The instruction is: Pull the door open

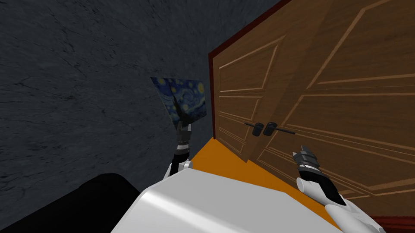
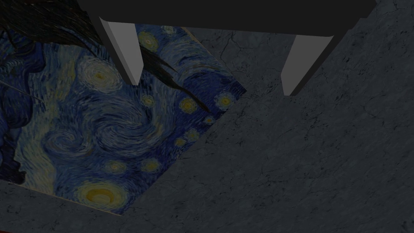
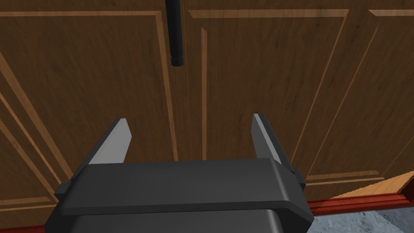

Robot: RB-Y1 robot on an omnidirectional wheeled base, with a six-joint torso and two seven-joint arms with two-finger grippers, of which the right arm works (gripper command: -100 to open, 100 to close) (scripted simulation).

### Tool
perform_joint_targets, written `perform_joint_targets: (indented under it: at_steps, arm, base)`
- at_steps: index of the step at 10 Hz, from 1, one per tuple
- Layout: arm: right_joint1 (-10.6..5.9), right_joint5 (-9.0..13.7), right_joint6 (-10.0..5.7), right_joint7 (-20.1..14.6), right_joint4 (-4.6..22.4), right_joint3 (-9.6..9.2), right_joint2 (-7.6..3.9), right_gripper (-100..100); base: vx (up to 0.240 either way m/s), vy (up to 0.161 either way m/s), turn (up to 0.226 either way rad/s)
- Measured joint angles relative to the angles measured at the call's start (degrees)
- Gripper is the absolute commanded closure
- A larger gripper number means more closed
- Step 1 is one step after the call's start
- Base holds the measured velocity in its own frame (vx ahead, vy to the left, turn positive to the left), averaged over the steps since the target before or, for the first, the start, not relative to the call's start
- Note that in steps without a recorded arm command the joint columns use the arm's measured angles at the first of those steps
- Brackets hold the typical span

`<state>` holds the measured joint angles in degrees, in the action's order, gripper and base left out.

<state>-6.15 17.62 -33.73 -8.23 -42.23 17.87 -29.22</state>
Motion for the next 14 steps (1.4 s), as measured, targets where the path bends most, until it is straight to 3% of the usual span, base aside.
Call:
perform_joint_targets:
  at_steps: [4,5,7,9,10,11,14]
  arm:
    - [-2.8,0.83,-0.14,-0.75,6.75,1.03,-1.83,-100]
    - [-4.94,0.92,-1.0,-1.42,11.17,0.94,-2.92,-100]
    - [-5.53,1.72,0.47,-1.44,12.42,2.1,-3.67,-100]
    - [-6.51,1.77,0.1,-1.89,14.38,2.07,-4.17,-100]
    - [-4.88,2.19,1.27,-1.12,11.83,2.98,-3.76,-100]
    - [-4.42,2.28,1.8,-0.95,11.52,3.19,-4.04,-100]
    - [-5.97,1.96,-0.13,-2.05,16.31,2.6,-5.4,-100]
  base:
    - [0.091,-0.027,0.121]
    - [0.15,-0.036,0.259]
    - [0.131,-0.043,0.09]
    - [0.012,-0.05,-0.072]
    - [-0.067,-0.124,-0.08]
    - [-0.042,-0.068,0.017]
    - [-0.002,-0.125,-0.095]
